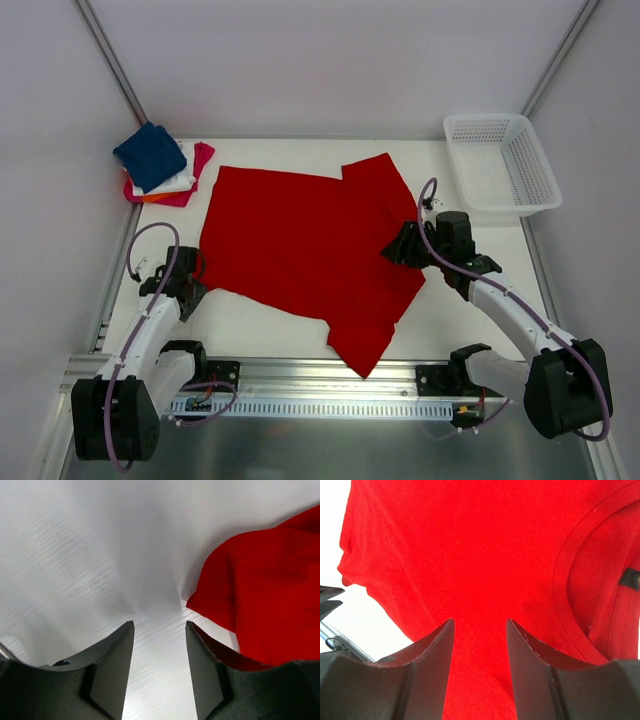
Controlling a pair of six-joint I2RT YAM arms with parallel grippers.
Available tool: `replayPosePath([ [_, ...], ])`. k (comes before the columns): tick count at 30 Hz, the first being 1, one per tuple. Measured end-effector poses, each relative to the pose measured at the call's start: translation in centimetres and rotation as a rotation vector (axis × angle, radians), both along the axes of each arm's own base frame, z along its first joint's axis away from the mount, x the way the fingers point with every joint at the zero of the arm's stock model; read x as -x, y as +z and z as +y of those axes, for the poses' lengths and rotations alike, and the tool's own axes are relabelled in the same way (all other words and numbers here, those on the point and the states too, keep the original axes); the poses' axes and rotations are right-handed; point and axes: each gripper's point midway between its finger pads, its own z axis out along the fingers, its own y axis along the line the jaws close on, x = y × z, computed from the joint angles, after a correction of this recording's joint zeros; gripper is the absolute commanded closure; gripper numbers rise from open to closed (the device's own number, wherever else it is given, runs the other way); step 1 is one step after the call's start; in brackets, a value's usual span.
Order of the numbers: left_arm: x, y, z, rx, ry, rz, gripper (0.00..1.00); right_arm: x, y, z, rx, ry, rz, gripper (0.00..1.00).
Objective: Fold and stack the t-shirts
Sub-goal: Fold the tshirt
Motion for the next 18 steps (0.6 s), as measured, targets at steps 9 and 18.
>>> replayPosePath([
  [9, -2.0, 0.9, 0.2, -0.011, -0.010, -0.014, 0.49, 0.0, 0.4, 0.0, -0.005, 0.001, -0.012, 0.51],
  [18, -3.3, 0.7, 0.0, -0.008, -0.027, -0.011, 0.57, 0.0, 0.4, 0.0, -0.005, 0.001, -0.014, 0.50],
])
